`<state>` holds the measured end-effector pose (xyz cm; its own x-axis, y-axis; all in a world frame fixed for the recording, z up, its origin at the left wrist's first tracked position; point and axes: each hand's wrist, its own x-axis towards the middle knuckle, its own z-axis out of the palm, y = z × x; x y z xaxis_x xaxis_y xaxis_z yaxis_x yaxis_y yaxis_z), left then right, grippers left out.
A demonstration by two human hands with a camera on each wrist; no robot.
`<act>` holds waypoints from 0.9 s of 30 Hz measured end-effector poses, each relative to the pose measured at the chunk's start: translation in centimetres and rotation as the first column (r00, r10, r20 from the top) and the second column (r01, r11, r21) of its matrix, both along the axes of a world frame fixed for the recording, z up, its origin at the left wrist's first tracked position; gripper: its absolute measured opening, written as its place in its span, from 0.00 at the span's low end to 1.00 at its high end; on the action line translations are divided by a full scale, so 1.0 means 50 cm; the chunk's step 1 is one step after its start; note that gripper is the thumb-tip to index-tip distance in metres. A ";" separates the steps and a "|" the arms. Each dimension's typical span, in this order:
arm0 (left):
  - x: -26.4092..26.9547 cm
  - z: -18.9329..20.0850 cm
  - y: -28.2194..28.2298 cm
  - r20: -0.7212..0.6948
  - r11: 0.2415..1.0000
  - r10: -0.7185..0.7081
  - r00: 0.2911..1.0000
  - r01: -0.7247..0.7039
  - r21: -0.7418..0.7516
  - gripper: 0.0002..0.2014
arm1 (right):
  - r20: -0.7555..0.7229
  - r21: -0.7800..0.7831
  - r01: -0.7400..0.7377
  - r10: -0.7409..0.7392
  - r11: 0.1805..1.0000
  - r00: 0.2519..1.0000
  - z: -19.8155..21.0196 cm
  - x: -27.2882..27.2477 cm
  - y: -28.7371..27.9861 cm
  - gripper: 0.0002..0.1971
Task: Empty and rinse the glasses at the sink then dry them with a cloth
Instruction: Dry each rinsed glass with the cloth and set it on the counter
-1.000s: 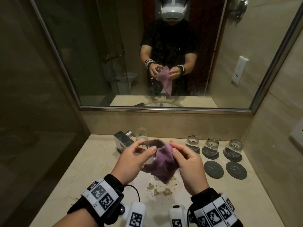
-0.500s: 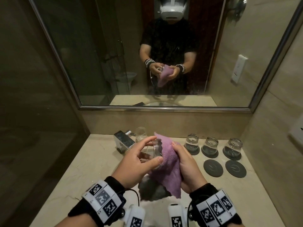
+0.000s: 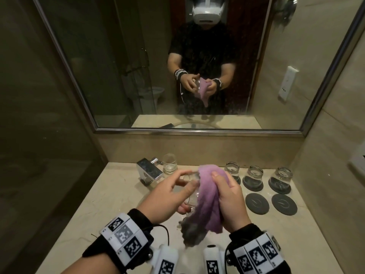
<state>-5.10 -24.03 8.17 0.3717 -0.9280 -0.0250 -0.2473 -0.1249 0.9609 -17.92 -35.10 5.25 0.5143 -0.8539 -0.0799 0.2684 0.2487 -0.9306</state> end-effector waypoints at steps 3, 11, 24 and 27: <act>-0.006 -0.001 0.001 0.185 0.999 -0.011 0.983 0.018 -0.032 0.20 | -0.005 -0.010 0.013 -0.013 1.000 1.000 -0.002 0.002 -0.002 0.10; -0.006 0.001 0.004 0.099 1.000 0.018 0.995 -0.019 0.009 0.34 | -0.062 0.024 -0.003 0.005 1.000 0.998 -0.014 0.002 -0.015 0.17; -0.011 0.001 0.001 0.330 0.999 -0.045 0.943 0.038 0.028 0.28 | -0.080 0.013 0.061 -0.059 0.998 0.995 -0.002 -0.002 -0.001 0.14; -0.015 0.011 -0.005 0.490 0.990 -0.132 0.862 0.138 0.023 0.30 | -0.033 0.211 -0.052 0.060 0.976 0.998 0.004 -0.002 -0.010 0.14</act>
